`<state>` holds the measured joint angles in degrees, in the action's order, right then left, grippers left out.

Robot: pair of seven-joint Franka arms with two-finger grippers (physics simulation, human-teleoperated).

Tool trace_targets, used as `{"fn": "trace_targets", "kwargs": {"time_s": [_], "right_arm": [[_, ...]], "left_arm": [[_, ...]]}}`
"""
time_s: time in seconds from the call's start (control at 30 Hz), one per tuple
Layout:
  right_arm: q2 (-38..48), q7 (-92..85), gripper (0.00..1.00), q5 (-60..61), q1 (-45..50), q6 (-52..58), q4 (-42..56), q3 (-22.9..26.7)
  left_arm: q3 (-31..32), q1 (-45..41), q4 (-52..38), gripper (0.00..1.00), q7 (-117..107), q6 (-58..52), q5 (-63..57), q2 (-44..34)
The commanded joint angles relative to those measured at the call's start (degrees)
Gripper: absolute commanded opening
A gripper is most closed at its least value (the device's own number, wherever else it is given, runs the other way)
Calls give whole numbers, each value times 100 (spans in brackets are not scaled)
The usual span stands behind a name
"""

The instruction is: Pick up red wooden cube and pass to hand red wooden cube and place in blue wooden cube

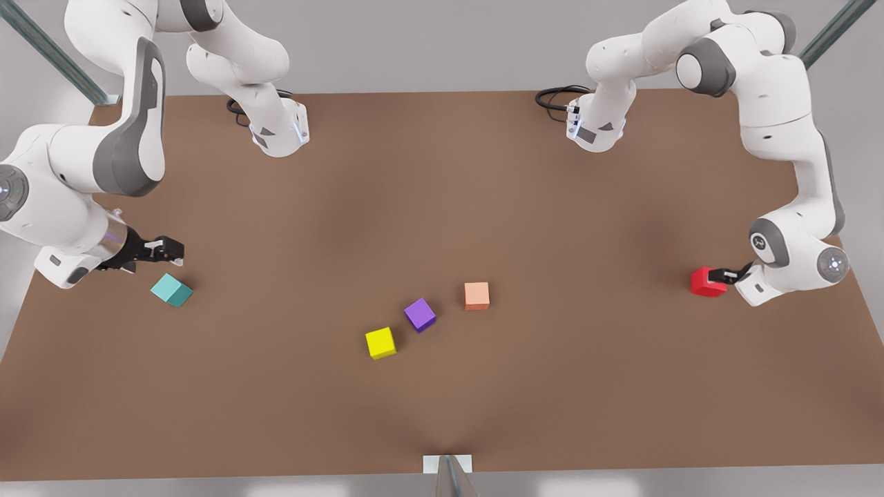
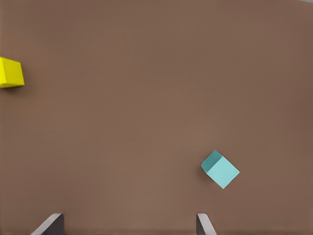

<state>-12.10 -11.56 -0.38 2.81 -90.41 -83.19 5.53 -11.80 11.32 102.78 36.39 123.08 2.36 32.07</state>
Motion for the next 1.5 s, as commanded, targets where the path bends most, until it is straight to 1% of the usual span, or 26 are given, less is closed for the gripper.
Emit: {"fn": "trace_targets", "kwargs": {"time_s": [0.0,0.2,0.4,0.83,0.87,0.9,0.93,0.97,1.03,1.07,1.1,1.13,1.17,1.2,1.23,1.27,1.3,1.33,1.37,1.4,1.43,1.47], "right_arm": [[6,-110,100,12,-9,23,-4,1],[-2,-110,100,3,0,23,-4,1],[-29,-119,100,12,9,23,-4,1],[-29,-259,100,21,0,14,-40,1],[-29,-259,100,21,0,14,-40,1],[-29,-259,100,29,-9,23,-40,1],[-29,-259,100,29,-9,23,-48,1],[-29,-268,100,29,-9,23,-48,1],[-29,-268,100,29,-9,23,-48,1],[-38,-268,100,21,0,23,-48,1],[-64,-268,100,38,17,6,-40,-8],[-160,-356,100,73,17,-21,-4,-43],[-494,-1523,100,617,0,-39,162,-96],[-916,-3157,100,1504,-27,-21,329,-87],[-1425,-4388,100,2471,-44,-3,365,-87],[-1960,-5432,100,3016,-44,-21,688,-96],[-2426,-6293,100,3289,-9,-12,1049,-235],[-2901,-7209,100,4184,-18,-39,1216,-438],[-3385,-7913,100,4906,-9,-39,1576,-587],[-3623,-8362,100,5092,-9,-39,1964,-614],[-3746,-8802,100,5522,-18,-39,1991,-755],[-3843,-9074,100,5935,-9,-39,2008,-790]], "left_arm": [[3,-16,32,100,2812,366,19,1],[3,-24,217,100,2057,357,19,63],[11,-68,340,100,536,330,19,98],[11,-33,348,100,219,357,19,432],[11,-33,340,98,219,357,19,432],[20,-42,340,87,228,357,19,432],[20,-42,331,79,228,348,19,432],[29,-51,322,74,228,331,19,432],[108,-51,287,73,219,252,19,379],[108,-95,59,73,44,-231,176,388],[117,-130,-205,73,-88,-784,589,388],[134,-183,-582,73,-500,-1487,879,388],[459,-147,-1470,73,-1396,-2832,1249,388],[924,-165,-2120,73,-2687,-3536,1433,406],[1592,-165,-2490,73,-3638,-3835,1661,414],[2241,-165,-2674,73,-4681,-3853,2327,458],[2751,-174,-2937,73,-5105,-3835,2646,668],[3446,-183,-3237,71,-5440,-3827,2664,1046],[3930,-183,-3308,71,-5467,-3538,2961,1354],[4274,-358,-3308,71,-5625,-2940,3402,1610],[4397,-665,-3317,71,-5976,-2281,3648,1706],[4397,-1017,-3317,71,-6188,-1595,3912,1794]]}}
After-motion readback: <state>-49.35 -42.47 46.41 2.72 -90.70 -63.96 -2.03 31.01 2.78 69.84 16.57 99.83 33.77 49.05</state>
